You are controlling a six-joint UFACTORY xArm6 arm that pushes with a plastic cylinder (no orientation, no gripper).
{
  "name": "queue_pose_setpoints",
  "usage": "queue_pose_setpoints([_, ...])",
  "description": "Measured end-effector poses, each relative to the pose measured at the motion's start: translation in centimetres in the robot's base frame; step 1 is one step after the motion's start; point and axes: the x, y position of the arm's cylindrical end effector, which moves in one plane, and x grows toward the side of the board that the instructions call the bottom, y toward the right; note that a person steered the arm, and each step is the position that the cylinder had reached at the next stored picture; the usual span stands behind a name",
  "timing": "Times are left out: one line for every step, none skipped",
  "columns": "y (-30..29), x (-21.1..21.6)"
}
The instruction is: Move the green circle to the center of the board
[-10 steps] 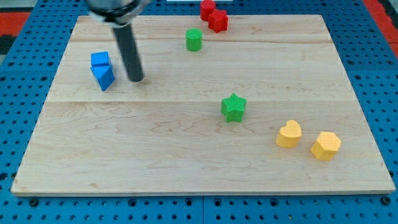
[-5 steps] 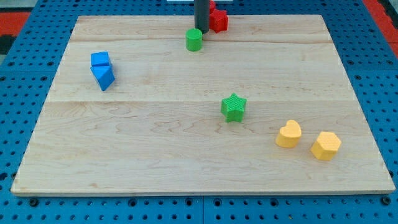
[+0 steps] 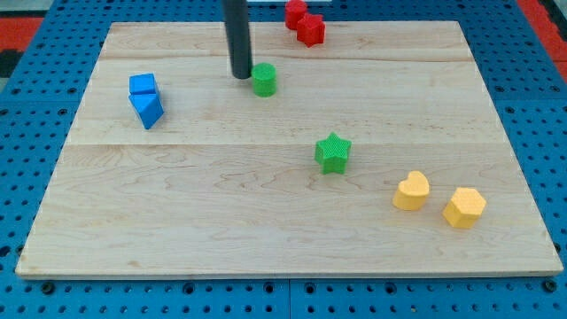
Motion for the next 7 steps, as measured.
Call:
queue_pose_setpoints([3.5, -0.2])
queue_pose_setpoints([4.6, -1.2])
queue_pose_setpoints([6.6, 1.1])
queue_pose_setpoints([5.7, 3.1])
queue_pose_setpoints([11.6, 4.3])
queue_pose_setpoints([19.6, 10.7])
queue_pose_setpoints([16.7, 15.4])
